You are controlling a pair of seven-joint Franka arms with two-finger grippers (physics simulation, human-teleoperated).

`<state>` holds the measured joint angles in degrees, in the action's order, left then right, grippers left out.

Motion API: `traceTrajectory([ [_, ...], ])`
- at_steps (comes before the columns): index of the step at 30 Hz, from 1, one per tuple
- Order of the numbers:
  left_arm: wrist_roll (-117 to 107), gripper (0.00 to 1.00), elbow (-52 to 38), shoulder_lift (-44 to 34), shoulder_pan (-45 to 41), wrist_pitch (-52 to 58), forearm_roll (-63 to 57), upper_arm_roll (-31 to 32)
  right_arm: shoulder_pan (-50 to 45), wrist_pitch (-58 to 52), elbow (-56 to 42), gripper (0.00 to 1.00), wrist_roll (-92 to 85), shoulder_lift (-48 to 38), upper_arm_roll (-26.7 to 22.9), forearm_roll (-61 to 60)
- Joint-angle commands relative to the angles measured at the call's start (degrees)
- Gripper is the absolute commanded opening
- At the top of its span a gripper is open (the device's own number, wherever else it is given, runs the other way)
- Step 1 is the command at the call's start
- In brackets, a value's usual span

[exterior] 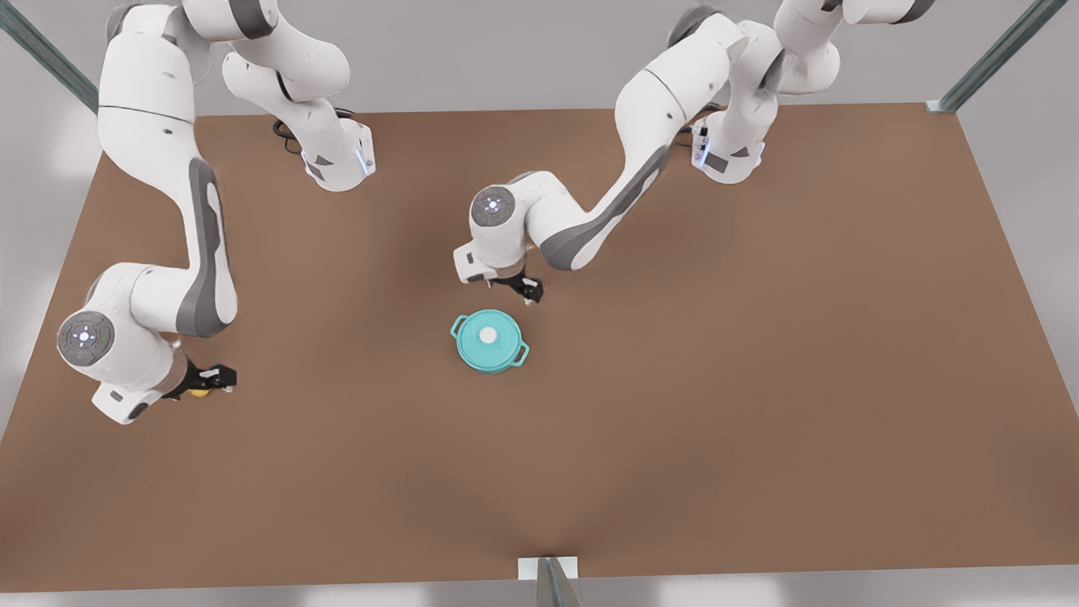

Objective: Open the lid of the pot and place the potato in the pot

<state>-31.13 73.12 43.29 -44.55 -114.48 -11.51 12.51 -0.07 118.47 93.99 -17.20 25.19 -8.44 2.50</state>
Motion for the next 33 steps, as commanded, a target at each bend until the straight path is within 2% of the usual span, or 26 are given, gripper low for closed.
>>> traceTrajectory([
  [1, -51.83, 1.0, -0.52, 1.98, -0.53, -9.97, -3.52, -0.21, 0.86, 0.53, -1.97, 1.0, -16.55, 2.49, 0.0, -3.47],
  [4, -56.93, 1.0, -0.61, 5.67, -0.71, -16.74, -7.39, -0.56, 2.18, -0.08, -3.29, 1.0, -18.65, 5.39, 0.09, -4.6],
  [5, -57.02, 1.0, -0.52, 5.93, -1.41, -16.65, -9.05, -0.65, 3.41, -0.08, -3.29, 1.0, -22.0, 6.1, 0.27, -7.68],
  [13, -54.21, 1.0, -2.89, 7.43, -1.76, -19.2, -10.73, -0.56, 7.63, -0.52, -2.23, 1.0, -35.36, 8.91, 0.18, -6.9],
  [15, -53.33, 1.0, -2.63, 7.43, -1.76, -19.12, -11.25, -1.44, 8.07, 1.49, -2.14, 1.0, -36.15, 10.32, 0.27, -0.66],
  [19, -53.24, 1.0, -2.37, 8.48, -1.76, -18.94, -14.07, -1.53, 8.95, 2.38, -2.14, 1.0, -36.41, 11.37, 0.35, 2.77],
  [28, -51.48, 1.0, -2.8, 9.71, -1.76, -19.91, -14.07, -2.32, 12.29, 10.2, -2.32, 1.0, -36.41, 15.06, 0.44, 1.99],
  [33, -50.25, 1.0, -2.98, 10.33, -1.68, -20.87, -15.65, -3.11, 12.2, 18.02, -1.44, 1.0, -36.06, 15.94, 1.41, -0.04],
])
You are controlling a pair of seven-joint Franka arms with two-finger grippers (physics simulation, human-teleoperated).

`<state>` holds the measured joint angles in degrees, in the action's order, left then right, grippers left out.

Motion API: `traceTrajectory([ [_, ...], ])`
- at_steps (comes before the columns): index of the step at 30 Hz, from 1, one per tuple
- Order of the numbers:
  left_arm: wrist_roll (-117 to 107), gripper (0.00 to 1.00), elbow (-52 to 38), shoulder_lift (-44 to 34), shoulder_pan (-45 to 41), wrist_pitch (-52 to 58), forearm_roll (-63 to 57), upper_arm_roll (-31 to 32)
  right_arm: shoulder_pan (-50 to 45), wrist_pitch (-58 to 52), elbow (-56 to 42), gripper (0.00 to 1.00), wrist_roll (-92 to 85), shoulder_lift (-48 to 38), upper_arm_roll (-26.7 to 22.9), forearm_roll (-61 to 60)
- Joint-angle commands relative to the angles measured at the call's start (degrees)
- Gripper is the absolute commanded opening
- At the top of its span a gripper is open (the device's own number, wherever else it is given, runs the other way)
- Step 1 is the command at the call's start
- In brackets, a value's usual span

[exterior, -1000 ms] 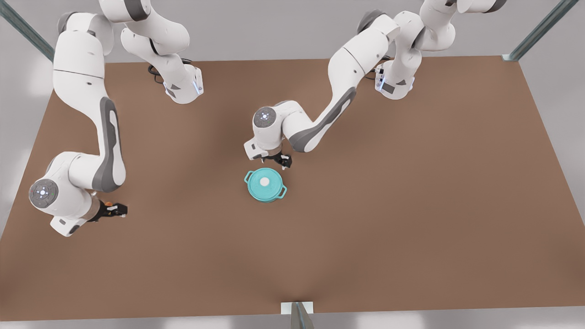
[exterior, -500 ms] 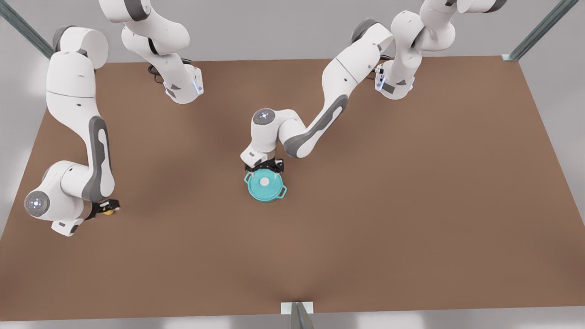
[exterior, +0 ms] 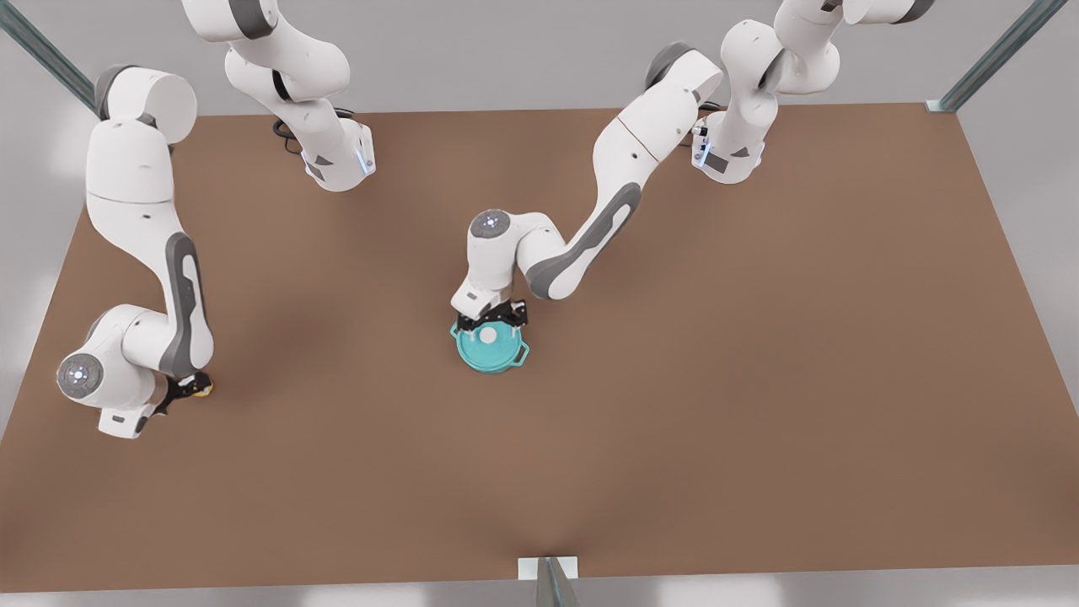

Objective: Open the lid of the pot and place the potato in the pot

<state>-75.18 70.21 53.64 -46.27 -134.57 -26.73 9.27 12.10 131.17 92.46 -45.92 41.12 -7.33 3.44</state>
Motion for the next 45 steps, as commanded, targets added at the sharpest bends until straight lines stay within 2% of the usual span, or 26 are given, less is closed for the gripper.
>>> traceTrajectory([
  [1, -6.21, 1.0, -0.08, 0.58, 0.04, -2.36, -0.43, -0.57, -0.15, 5.41, 0.09, 1.0, -7.25, 0.01, 0.48, -1.86],
  [3, -5.94, 0.98, -0.16, 0.76, 0.04, -2.8, -0.43, -0.66, -0.24, 7.26, 0.18, 1.0, -7.17, 0.27, 0.74, -1.86],
  [4, -5.94, 0.87, -0.25, 0.76, 0.04, -2.8, -0.43, -0.66, -0.24, 7.26, 0.18, 1.0, -7.17, 0.36, 0.74, -1.86],
  [6, -5.85, 0.49, -0.17, 0.76, -0.04, -2.71, -0.43, -0.66, -0.15, 7.26, 0.18, 1.0, -7.17, 1.15, 0.74, -1.86],
  [7, -5.85, 0.35, -0.25, 0.67, -0.04, -2.45, -0.43, -0.57, 0.03, 7.26, 0.27, 1.0, -7.34, 1.5, 0.74, -1.86],
  [9, -5.77, 0.27, -0.25, 0.06, -0.04, -0.96, -0.16, -0.22, 0.11, 7.26, 1.5, 1.0, -7.52, 1.5, 0.74, -1.86],
  [10, -5.68, 0.19, -0.34, -0.21, -0.04, 0.1, -0.07, -0.04, 0.11, 7.17, 2.46, 1.0, -7.52, 1.33, 0.83, -1.95],
  [13, -5.33, 0.18, -0.34, -0.38, 0.04, 0.19, 0.01, -0.22, 0.2, 6.55, 5.1, 1.0, -7.52, -0.25, 1.53, -2.65],
  [16, -4.8, 0.12, -0.34, -0.38, 0.22, 0.19, 0.1, -0.48, 0.2, 6.38, 7.04, 1.0, -7.52, -2.18, 1.88, -2.74],
  [19, 9.17, 0.15, -5.44, -1.96, 4.96, 10.12, 3.97, -0.22, 1.08, 4.71, 7.74, 1.0, -7.87, -3.68, 2.06, -2.74],
  [20, 16.46, 0.15, -5.44, -1.88, 8.65, 10.21, 3.97, -0.39, 1.08, 4.71, 8.18, 1.0, -7.87, -3.86, 2.06, -2.74],
  [22, 32.28, 0.18, -5.35, 1.37, 17.0, 5.29, 3.88, -0.66, 1.7, 4.71, 9.5, 1.0, -8.13, -4.65, 2.06, -2.74],
  [24, 36.51, 0.21, -5.35, 6.91, 18.41, -4.12, 3.44, -4.52, 1.87, 4.71, 10.02, 1.0, -8.13, -4.65, 2.06, -2.65],
  [25, 36.6, 0.27, -5.26, 7.17, 18.32, -4.82, 3.44, -4.79, 2.49, 4.71, 10.29, 1.0, -8.22, -4.65, 2.06, -2.3],
  [26, 36.6, 0.37, -5.35, 7.26, 17.97, -4.91, 2.74, -5.14, 2.66, 4.79, 10.38, 1.0, -9.01, -4.65, 2.06, -2.3],
  [27, 36.69, 1.0, -5.35, 6.91, 17.97, -4.74, -0.16, -5.14, 2.66, 4.79, 10.46, 1.0, -9.01, -4.65, 2.06, -2.3],
  [29, 39.58, 1.0, -6.23, 5.24, 17.89, 1.67, 0.27, -4.7, 3.45, 4.79, 10.73, 1.0, -9.19, -4.65, 2.06, -2.04],
  [33, 43.19, 1.0, -7.72, -1.61, 19.64, 13.28, 15.21, -3.12, 4.24, 4.79, 10.82, 1.0, -10.68, -4.65, 2.06, -2.12],
  [34, 50.8, 1.0, -7.72, -5.38, 21.31, 22.05, 19.08, -3.12, 4.33, 4.88, 11.17, 1.0, -10.68, -4.65, 2.06, -2.12],
  [36, 73.77, 1.0, -6.5, -18.83, 35.89, 53.34, 33.32, -3.12, 4.33, 5.06, 11.17, 1.0, -10.68, -4.47, 2.06, -2.12],
  [37, 73.95, 1.0, -2.03, -26.03, 39.5, 57.67, 32.97, -3.82, 4.33, 5.15, 11.17, 1.0, -10.68, -4.3, 2.06, -2.12],
  [38, 74.04, 1.0, 22.19, -43.23, 42.58, 42.6, 32.53, -4.52, 4.33, 5.41, 11.17, 1.0, -10.68, -4.03, 2.06, -2.13],
  [39, 74.21, 1.0, 34.04, -49.26, 42.23, 28.22, 30.86, -4.35, 4.77, 5.5, 11.08, 1.0, -10.68, -3.68, 2.06, -2.12],
  [40, 74.22, 1.0, 25.78, -44.6, 42.06, 31.99, 30.95, -4.26, 4.77, 5.5, 11.08, 1.0, -10.77, -3.59, 2.06, -2.12],
  [41, 74.57, 1.0, 15.4, -39.85, 41.71, 41.75, 31.31, -3.91, 4.77, 5.5, 11.08, 1.0, -11.03, -3.51, 1.97, -2.12],
  [45, 77.47, 1.0, 14.86, -39.85, 40.03, 43.17, 30.78, -2.77, 4.77, 5.67, 10.82, 0.96, -11.03, -2.98, 1.97, -2.12],
])
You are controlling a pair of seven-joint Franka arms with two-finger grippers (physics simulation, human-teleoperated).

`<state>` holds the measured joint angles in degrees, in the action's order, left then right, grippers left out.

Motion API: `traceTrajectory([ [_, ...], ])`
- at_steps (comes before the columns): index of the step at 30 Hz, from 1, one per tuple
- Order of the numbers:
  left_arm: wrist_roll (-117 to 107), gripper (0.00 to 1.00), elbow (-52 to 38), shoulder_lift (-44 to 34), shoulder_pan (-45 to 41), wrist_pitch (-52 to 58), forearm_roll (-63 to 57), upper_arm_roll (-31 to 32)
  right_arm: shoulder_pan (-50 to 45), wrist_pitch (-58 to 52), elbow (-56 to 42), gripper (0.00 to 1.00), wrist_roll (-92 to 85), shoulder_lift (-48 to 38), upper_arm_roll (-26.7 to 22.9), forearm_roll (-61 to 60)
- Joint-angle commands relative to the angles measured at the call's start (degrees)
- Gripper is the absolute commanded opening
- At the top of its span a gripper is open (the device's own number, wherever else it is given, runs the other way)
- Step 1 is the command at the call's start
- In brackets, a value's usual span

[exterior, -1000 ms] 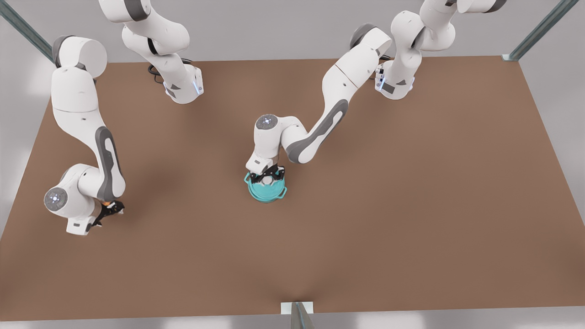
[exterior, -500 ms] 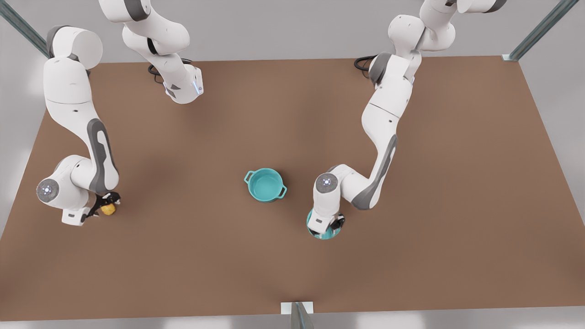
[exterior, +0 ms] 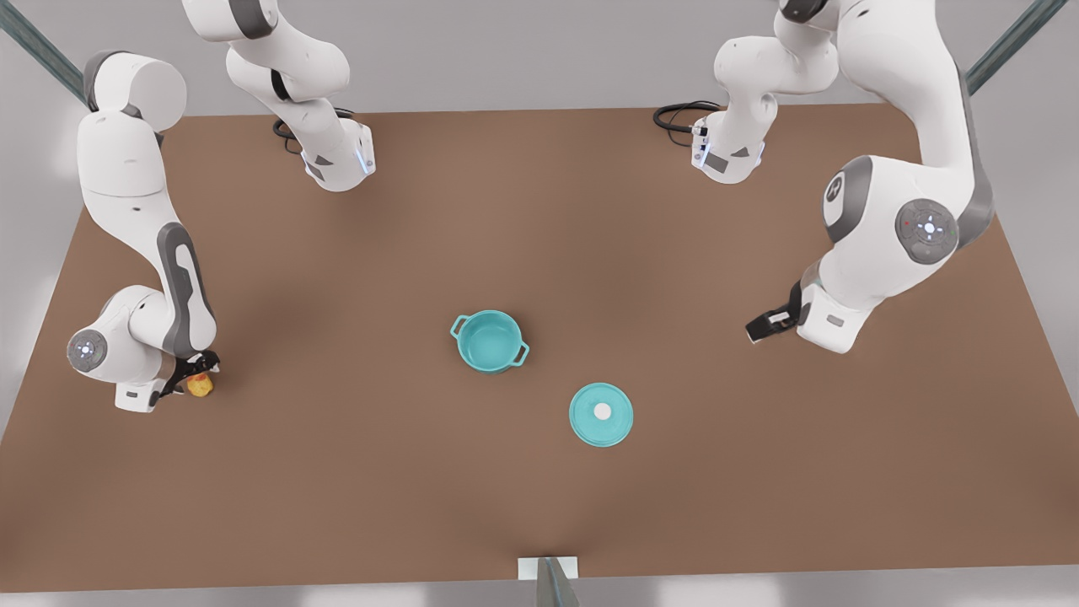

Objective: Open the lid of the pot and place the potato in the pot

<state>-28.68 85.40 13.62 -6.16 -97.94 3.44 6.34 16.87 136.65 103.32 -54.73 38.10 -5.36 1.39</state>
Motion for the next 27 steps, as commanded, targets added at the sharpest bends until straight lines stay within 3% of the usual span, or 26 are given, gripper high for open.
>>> traceTrajectory([
  [1, 31.4, 1.0, -0.14, 0.09, -0.16, 1.63, 0.26, 0.43, 0.0, 0.19, -0.14, 0.94, -2.22, 0.13, 0.0, -0.07],
  [3, 31.58, 1.0, -0.76, -0.08, 0.1, 1.43, 0.34, 0.34, -0.09, 0.28, -0.23, 0.85, -2.22, 0.4, 0.0, -0.07],
  [5, 36.92, 1.0, -0.14, -0.52, 6.16, 0.99, 4.82, -0.63, -0.09, 0.28, -0.23, 0.82, -2.22, 0.4, 0.0, -0.07],
  [20, 38.53, 1.0, 0.3, 0.36, 7.57, 1.79, 3.86, -0.62, -0.61, 0.1, -1.63, 0.85, -1.52, 0.04, 0.17, -1.31],
  [22, 38.53, 1.0, 0.3, 0.36, 7.57, 1.52, 3.95, -0.62, -0.7, 0.1, -1.55, 0.8, -1.52, 0.04, 0.17, -1.31],
  [27, 38.53, 1.0, 0.3, 0.44, 7.75, 0.03, 3.95, -0.62, -0.61, 0.19, -1.55, 0.8, -1.52, 0.57, 0.17, -1.22],
])
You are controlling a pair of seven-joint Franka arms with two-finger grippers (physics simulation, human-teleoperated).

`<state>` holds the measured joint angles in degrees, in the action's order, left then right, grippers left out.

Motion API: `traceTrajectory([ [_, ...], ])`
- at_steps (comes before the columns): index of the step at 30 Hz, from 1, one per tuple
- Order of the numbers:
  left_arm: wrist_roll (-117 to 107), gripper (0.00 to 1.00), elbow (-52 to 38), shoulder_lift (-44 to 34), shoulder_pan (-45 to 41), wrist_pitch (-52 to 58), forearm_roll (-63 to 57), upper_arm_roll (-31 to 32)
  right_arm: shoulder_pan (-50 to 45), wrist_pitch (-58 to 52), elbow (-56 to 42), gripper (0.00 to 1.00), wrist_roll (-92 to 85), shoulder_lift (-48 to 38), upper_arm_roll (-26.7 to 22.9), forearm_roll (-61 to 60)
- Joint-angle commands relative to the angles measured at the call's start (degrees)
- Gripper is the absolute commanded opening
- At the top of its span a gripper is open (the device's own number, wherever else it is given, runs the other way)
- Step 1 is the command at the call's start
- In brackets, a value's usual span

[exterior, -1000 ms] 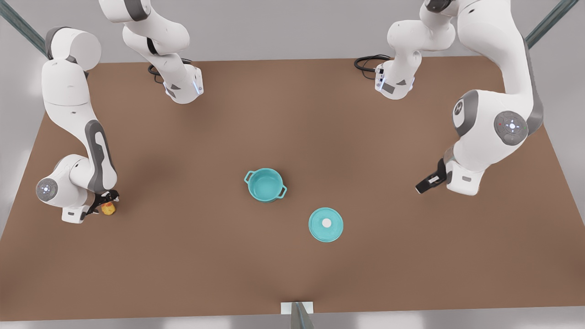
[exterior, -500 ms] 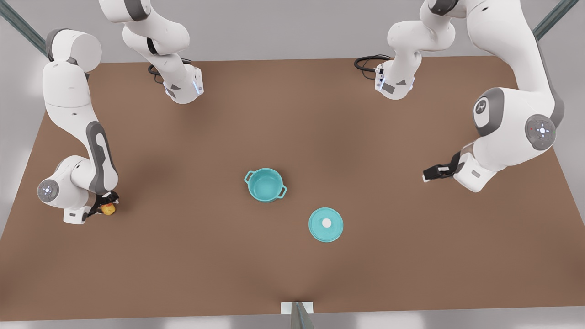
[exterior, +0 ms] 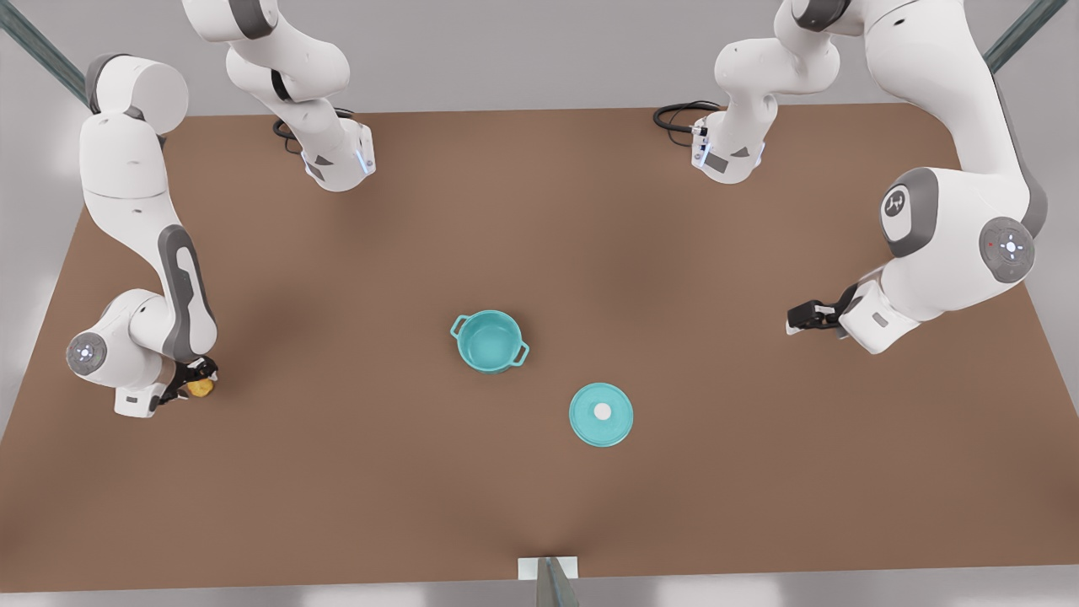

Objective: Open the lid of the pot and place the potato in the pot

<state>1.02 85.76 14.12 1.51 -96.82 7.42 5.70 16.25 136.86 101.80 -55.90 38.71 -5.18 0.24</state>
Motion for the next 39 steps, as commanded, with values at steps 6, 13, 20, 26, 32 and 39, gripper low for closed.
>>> traceTrajectory([
  [6, 2.5, 1.0, -0.07, -0.05, 0.16, -1.35, -0.12, 0.02, 0.1, 0.08, -0.03, 0.78, -0.35, 0.58, 0.0, 0.02],
  [13, 2.32, 1.0, -0.07, -0.05, -0.1, -2.06, -1.7, 0.1, 0.19, 0.08, -0.03, 0.51, -1.67, 0.75, 0.0, 0.11],
  [20, 2.23, 1.0, -0.16, -0.58, 0.34, -1.97, -1.71, 0.02, -1.04, -0.71, -0.03, 0.47, -2.11, -1.79, 0.0, -0.15],
  [26, 2.15, 1.0, -0.16, -0.05, -0.01, -1.44, -0.65, 0.37, -10.36, -11.08, -4.41, 0.47, -0.53, -9.0, 1.58, -2.61],
  [32, 0.47, 1.0, -0.86, 0.39, -0.89, -3.2, -3.29, 0.37, -25.73, -19.61, -12.24, 0.48, 13.18, -9.18, 1.58, -12.36],
  [39, 0.74, 1.0, -1.39, 1.0, -1.24, -4.61, -4.43, 0.37, -42.79, -17.68, -15.23, 0.48, 31.46, -6.02, 1.58, -18.87],
])
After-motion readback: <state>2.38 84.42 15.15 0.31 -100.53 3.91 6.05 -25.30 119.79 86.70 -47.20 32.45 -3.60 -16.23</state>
